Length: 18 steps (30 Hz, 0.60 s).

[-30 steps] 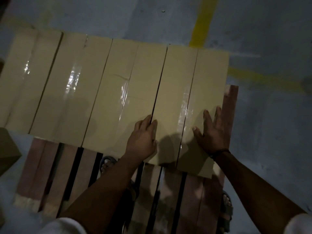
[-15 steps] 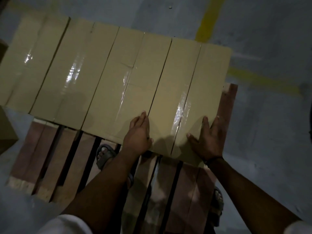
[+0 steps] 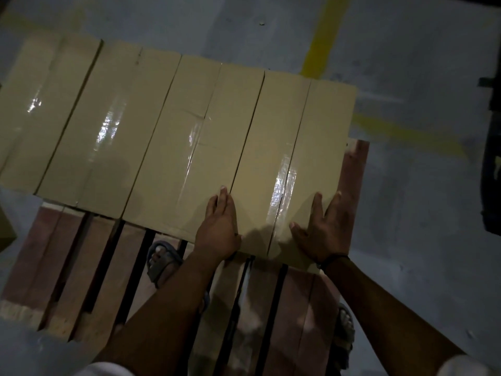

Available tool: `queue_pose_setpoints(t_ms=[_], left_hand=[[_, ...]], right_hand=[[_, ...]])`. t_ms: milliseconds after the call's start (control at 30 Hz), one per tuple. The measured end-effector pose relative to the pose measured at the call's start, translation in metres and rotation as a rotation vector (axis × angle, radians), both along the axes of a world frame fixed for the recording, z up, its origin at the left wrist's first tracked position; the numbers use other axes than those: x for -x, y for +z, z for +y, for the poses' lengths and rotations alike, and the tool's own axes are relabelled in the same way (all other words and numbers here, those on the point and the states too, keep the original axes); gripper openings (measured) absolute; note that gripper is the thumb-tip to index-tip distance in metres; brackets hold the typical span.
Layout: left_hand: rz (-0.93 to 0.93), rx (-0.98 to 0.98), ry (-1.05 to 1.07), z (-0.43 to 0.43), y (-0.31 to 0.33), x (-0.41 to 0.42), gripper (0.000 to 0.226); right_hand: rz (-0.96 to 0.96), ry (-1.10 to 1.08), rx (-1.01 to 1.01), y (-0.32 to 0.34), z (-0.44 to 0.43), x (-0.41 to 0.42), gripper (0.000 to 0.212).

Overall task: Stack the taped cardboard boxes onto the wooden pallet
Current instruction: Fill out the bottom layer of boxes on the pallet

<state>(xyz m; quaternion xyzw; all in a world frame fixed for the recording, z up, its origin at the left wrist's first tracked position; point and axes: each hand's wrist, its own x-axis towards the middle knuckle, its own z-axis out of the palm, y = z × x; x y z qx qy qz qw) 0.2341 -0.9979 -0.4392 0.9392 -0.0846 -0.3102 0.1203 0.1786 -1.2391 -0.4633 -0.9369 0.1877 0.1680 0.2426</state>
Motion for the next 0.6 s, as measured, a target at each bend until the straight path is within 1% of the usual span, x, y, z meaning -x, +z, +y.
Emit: queue_pose_setpoints(t_ms=[67, 133, 200, 333, 433, 500, 600], left_hand=[[0.035, -0.006, -0.002, -0.003, 0.002, 0.000, 0.111], [0.067, 0.016, 0.017, -0.008, 0.008, -0.001, 0.109], [0.047, 0.055, 0.054, -0.015, 0.017, 0.001, 0.108], [0.033, 0.086, 0.070, -0.038, 0.045, 0.014, 0.110], [0.056, 0.118, 0.034, -0.061, 0.077, 0.035, 0.113], [0.048, 0.136, 0.014, -0.079, 0.105, 0.054, 0.105], [0.020, 0.166, 0.052, -0.104, 0.150, 0.087, 0.093]], right_hand=[[-0.018, -0.020, 0.006, -0.003, -0.001, 0.000, 0.097], [-0.045, -0.026, 0.011, -0.002, -0.003, 0.000, 0.092], [-0.091, -0.008, 0.010, 0.003, -0.005, 0.000, 0.085], [-0.190, 0.071, -0.062, 0.028, -0.005, 0.012, 0.079], [-0.209, 0.123, -0.090, 0.062, -0.010, 0.022, 0.075], [-0.188, 0.139, -0.104, 0.095, -0.016, 0.033, 0.071], [-0.200, 0.187, -0.115, 0.141, -0.028, 0.056, 0.067]])
